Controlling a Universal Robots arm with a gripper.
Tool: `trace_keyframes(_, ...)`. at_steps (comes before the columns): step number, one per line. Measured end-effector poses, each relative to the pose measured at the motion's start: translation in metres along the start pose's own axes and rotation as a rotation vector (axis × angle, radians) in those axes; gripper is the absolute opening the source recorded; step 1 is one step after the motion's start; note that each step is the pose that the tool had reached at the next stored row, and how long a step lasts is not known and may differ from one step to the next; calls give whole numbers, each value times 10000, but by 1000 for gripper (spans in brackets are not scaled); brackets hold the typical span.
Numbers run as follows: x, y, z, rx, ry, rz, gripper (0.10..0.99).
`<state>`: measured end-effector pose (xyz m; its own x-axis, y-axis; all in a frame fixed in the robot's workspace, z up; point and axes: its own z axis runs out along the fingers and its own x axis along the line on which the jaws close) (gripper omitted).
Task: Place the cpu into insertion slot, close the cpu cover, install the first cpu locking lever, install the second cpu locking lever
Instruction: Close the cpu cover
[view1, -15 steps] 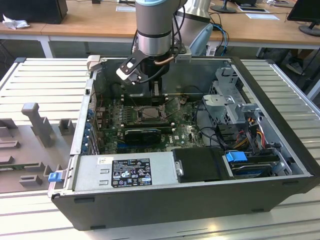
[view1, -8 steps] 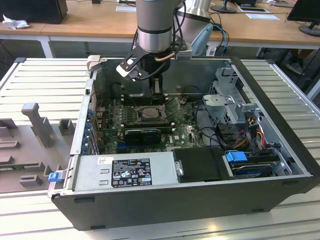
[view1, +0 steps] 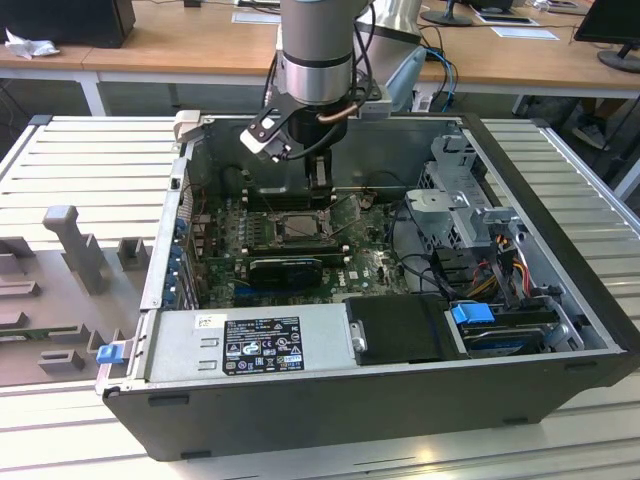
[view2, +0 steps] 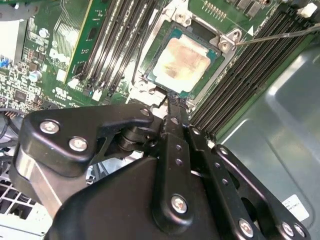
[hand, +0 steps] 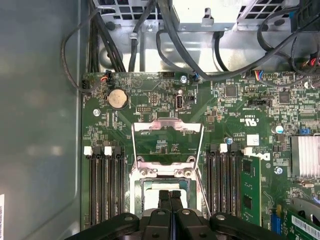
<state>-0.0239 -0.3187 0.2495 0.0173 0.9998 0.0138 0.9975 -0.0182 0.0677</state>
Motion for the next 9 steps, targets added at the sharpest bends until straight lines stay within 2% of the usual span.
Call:
trace_keyframes(5, 1, 14, -59, -1, -4, 0, 106)
trace_keyframes(9, 2, 60, -57, 0, -6, 0, 106)
